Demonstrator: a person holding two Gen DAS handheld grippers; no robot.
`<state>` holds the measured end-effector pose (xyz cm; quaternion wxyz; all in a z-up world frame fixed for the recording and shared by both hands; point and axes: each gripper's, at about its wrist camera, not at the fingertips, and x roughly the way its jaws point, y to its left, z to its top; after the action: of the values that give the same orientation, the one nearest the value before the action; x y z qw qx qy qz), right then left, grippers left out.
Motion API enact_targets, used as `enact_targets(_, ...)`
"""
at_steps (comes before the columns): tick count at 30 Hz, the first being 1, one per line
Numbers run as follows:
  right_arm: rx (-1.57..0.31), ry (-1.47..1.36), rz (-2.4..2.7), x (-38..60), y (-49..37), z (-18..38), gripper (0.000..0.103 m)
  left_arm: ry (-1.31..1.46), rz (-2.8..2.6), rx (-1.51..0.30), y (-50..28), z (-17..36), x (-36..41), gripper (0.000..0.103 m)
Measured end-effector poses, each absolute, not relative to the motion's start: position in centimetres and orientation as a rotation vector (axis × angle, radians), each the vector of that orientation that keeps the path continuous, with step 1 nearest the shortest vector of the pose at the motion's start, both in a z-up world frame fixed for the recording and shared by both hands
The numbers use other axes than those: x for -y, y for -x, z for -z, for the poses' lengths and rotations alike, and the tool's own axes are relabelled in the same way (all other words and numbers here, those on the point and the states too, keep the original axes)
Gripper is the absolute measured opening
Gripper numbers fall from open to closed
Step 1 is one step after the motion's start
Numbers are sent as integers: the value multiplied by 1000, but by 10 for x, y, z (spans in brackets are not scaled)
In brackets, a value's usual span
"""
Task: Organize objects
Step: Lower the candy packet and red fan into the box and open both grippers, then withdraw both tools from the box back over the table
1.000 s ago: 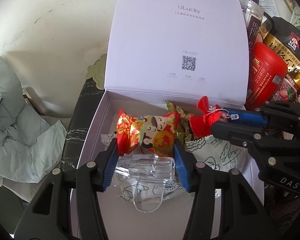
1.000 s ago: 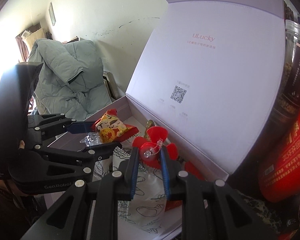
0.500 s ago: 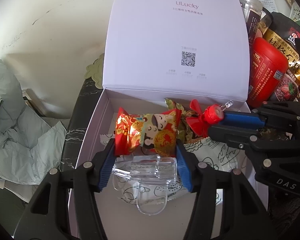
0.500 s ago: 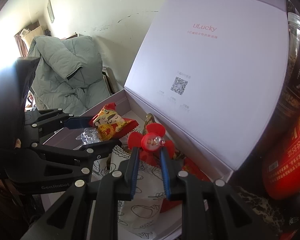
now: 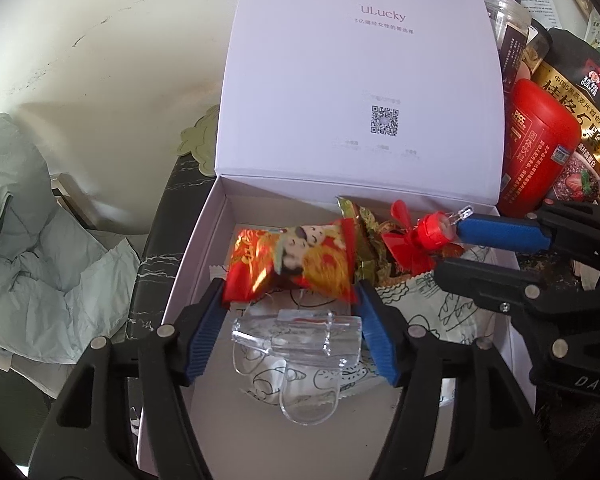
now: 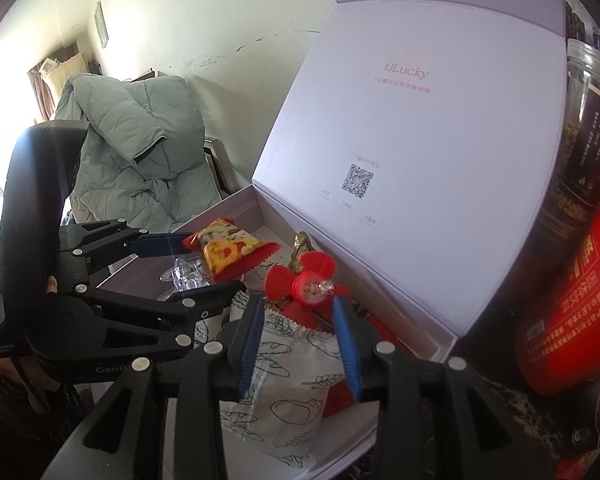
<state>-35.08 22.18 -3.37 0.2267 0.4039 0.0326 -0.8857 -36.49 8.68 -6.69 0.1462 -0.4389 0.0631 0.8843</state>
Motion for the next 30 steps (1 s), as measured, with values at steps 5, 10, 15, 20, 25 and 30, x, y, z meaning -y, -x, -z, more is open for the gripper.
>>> enact_targets(5, -19, -1103, 2483, -232, 341, 25, 44, 1237, -2586, -193, 364, 61, -88, 73)
enact_targets(10, 21, -1101, 2503, -240, 330, 19, 45, 1232, -2587, -161, 357, 56, -88, 75)
enact_targets(15, 32, -1089, 2518, -244, 318, 8, 48, 1180, -2612, -182, 339, 37, -97, 82)
enact_targets(20, 10, -1044, 2548, -248, 303, -14, 50, 1153, -2641, -173, 326, 24, -97, 85)
enact_targets(25, 1, -993, 2572, -251, 283, -38, 51, 1144, -2677, -145, 312, 5, -92, 85)
enact_targets(30, -6, -967, 2591, -251, 265, -58, 52, 1091, -2732, -156, 287, -25, -85, 85)
